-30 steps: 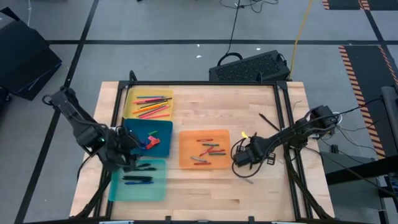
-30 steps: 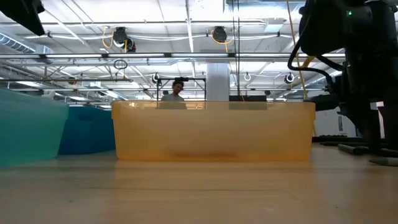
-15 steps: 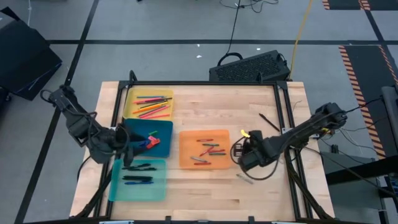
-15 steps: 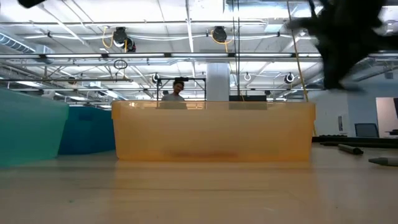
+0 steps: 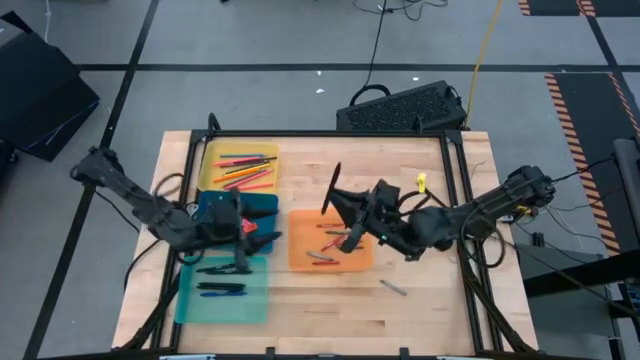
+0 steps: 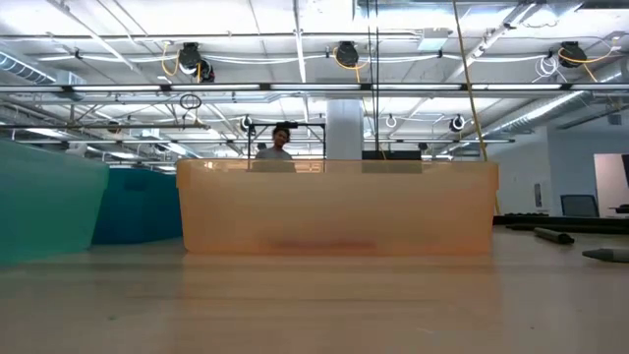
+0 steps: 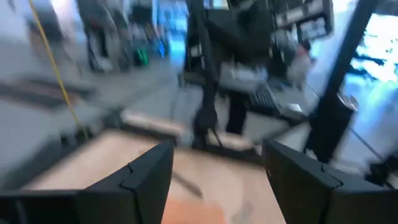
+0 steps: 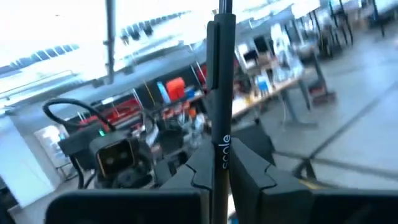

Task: Sort crayons/erasers/pens/pencils in bins
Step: Put the black pen into the green bin

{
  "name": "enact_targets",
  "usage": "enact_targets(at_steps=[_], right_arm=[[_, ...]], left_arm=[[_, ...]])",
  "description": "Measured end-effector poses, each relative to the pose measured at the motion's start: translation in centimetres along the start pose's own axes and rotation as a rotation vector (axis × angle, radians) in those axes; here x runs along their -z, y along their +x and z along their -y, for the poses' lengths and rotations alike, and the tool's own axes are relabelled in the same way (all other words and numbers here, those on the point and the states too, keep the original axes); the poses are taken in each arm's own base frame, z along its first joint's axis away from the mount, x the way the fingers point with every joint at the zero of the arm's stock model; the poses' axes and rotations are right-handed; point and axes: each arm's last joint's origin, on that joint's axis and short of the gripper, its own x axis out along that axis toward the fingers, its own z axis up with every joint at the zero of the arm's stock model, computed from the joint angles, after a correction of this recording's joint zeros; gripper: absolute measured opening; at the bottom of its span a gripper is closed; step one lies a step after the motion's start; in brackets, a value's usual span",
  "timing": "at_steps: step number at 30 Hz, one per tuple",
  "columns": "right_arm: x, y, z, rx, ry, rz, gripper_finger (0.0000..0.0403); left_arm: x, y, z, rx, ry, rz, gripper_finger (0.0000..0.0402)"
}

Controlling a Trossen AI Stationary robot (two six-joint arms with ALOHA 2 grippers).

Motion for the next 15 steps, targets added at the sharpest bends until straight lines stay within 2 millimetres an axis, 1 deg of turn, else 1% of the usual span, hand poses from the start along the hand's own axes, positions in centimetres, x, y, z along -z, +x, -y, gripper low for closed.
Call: enact_targets(at_steps=[3,6,8,11,15], right_arm=[[-0.1,0.1,-0.3,-0.053,-0.022,0.023,0.0019],[0.7,0.3,-0.6,-0.119,-0.04,-0.002,0.0019],[1.1,0.4,-0.7,-0.159,-0.057,-0.016,0.0019],[1.1,0.4,-0.9,-0.236,-0.078,-0.027,0.0019],[1.0,0.4,-1.0,-0.283,-0.103,-0.029,0.0019]], left_arm=[[-0.1,1.9,0.7,-0.046,0.043,0.115,0.0248],[0.2,3.5,0.7,-0.084,0.062,0.131,0.0248],[0.3,4.4,0.4,-0.058,0.078,0.108,0.0248],[0.2,5.6,0.2,0.024,0.075,0.071,0.0248],[-0.2,6.3,-0.6,0.116,0.059,0.021,0.0248]])
